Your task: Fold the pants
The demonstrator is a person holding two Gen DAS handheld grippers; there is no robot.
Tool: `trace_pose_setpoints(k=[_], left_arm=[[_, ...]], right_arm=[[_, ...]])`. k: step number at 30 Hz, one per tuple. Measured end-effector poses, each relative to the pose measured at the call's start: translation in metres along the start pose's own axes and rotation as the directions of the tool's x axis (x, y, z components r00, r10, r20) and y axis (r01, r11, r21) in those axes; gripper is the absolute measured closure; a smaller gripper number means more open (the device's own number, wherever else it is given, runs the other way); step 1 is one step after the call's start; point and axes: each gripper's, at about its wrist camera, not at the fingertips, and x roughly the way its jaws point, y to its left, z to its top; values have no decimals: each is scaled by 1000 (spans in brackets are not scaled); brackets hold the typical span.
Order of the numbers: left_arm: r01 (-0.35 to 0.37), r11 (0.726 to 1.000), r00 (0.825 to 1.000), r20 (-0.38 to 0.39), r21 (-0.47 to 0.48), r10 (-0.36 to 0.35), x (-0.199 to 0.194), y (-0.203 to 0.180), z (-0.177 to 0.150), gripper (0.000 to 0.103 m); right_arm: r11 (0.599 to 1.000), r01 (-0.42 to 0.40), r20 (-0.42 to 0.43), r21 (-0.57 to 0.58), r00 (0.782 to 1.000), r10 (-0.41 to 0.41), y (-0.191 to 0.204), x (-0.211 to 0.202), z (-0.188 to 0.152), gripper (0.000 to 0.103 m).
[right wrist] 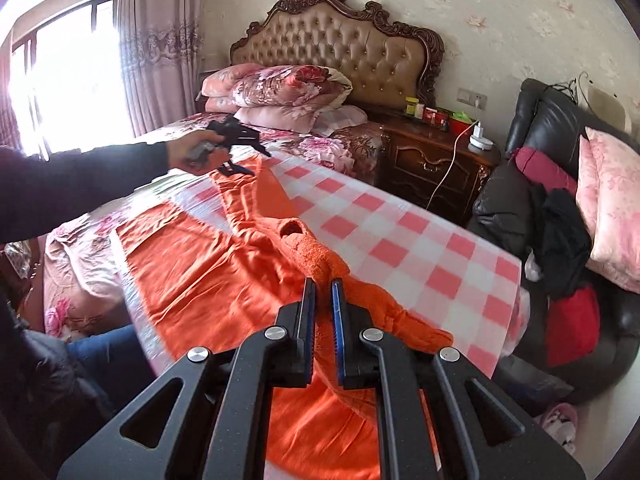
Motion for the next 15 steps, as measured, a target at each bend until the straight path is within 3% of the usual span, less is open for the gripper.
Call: trace_pose_setpoints(k=[1,2,3,8,11,13,15], left_arm=[[-26,1000,1000,1,1,26,2,2,-1,64],[-47,999,999,7,3,47,2,4,-1,91],[-65,998,998,23,0,65,0,7,-1,96],[-32,999,998,63,0,32,-36,3,-6,99],[39,999,990,133,18,-41,-90,-12,-18,101],[115,992,972,201,43,-121,-137,-14,-47,101],[152,983,950,258,103,-174,-179,-7,-89,101]], right_arm=[[1000,2,2,14,1000,-2,-2,-2,-4,94],[999,11,4,38,1000,-11,-7,-4,-9,94],[998,19,4,53,1000,-19,-12,-3,-10,94],[984,122,-16,134,993,-121,-55,16,-7,94],[968,225,4,110,974,-226,-80,29,12,94],[950,288,33,121,955,-293,-89,27,23,94],[947,296,74,123,949,-306,-82,17,19,94]])
